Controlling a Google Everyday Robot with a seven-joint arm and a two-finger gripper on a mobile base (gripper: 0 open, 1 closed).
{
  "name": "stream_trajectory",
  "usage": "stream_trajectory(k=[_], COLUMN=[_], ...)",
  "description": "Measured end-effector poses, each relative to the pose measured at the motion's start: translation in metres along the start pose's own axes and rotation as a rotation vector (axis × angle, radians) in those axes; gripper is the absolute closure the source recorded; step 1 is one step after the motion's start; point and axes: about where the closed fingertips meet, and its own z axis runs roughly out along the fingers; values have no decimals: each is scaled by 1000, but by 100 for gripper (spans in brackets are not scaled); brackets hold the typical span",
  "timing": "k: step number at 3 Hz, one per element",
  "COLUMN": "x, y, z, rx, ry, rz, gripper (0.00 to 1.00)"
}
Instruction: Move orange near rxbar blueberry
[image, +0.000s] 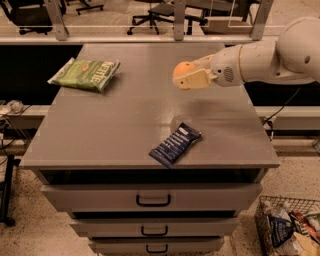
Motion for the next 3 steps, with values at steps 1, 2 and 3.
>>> stream_trajectory(k=[1,2,3], x=[41,46,50], y=[42,45,46], z=[9,10,11], rx=[-12,-15,-19], ry=[31,32,34], rz=[26,22,26], gripper=[100,100,89])
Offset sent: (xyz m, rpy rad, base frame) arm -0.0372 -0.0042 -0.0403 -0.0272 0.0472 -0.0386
